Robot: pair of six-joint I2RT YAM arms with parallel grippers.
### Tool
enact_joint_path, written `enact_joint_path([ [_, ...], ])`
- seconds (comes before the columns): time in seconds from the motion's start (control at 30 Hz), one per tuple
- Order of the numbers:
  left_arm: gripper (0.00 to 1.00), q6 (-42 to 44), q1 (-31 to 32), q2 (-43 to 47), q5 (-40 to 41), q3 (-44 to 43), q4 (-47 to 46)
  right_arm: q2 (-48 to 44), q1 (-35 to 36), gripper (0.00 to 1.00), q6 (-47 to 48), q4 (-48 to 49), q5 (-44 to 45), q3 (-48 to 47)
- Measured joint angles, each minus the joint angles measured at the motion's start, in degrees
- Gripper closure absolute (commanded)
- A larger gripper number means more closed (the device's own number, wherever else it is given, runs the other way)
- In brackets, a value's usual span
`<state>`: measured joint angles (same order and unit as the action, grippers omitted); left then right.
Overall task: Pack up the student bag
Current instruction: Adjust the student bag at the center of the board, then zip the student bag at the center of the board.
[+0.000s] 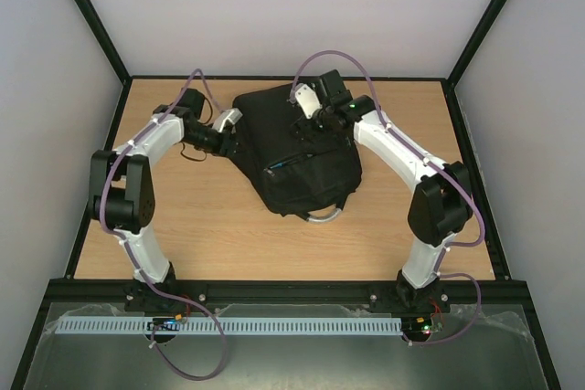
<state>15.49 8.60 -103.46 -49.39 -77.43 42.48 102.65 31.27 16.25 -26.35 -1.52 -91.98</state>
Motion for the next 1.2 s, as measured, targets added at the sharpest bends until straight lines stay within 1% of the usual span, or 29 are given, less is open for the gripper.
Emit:
enact_joint_path([
  [0.07,0.39,-5.3,-1.1,-1.4,-0.6,0.0,-2.5,0.0,0.0,0.25,-0.5,-1.3,-5.2,-0.5],
  [0.13,0.39,-8.8,-1.7,-2.5,-0.6,0.1,-4.4,0.0,0.3,0.29,-1.0,-3.2,-10.6,-0.5],
  [0.23,0.39,-12.7,-1.2,-3.7,-0.6,0.4,-6.2,0.0,1.4,0.40,-1.5,-5.1,-16.5,-0.1],
  [0.27,0.39,-13.7,-0.9,-4.0,-0.6,0.5,-6.6,0.0,2.0,0.42,-1.8,-5.4,-18.3,0.4],
  [0.37,0.40,-15.8,0.1,-4.8,-0.5,0.7,-7.5,0.1,4.1,0.43,-2.1,-6.2,-21.1,2.9],
  [0.47,0.41,-16.9,0.9,-5.3,-0.1,1.2,-8.5,1.0,6.3,0.44,-2.2,-6.8,-21.5,4.4],
  [0.63,0.44,-17.7,2.4,-5.7,0.7,1.5,-9.5,3.4,8.7,0.43,-2.3,-6.8,-20.5,4.5],
  [0.8,0.45,-17.6,3.2,-6.1,1.5,1.5,-9.8,5.9,9.2,0.46,-3.1,-6.3,-16.8,4.4],
  [1.03,0.46,-17.4,4.0,-6.1,2.8,1.5,-9.9,7.4,9.3,0.56,-4.0,-5.2,-13.9,4.4],
  [1.2,0.46,-16.9,4.8,-6.1,3.3,1.5,-9.8,8.7,9.9,0.56,-4.0,-4.9,-13.4,3.6],
])
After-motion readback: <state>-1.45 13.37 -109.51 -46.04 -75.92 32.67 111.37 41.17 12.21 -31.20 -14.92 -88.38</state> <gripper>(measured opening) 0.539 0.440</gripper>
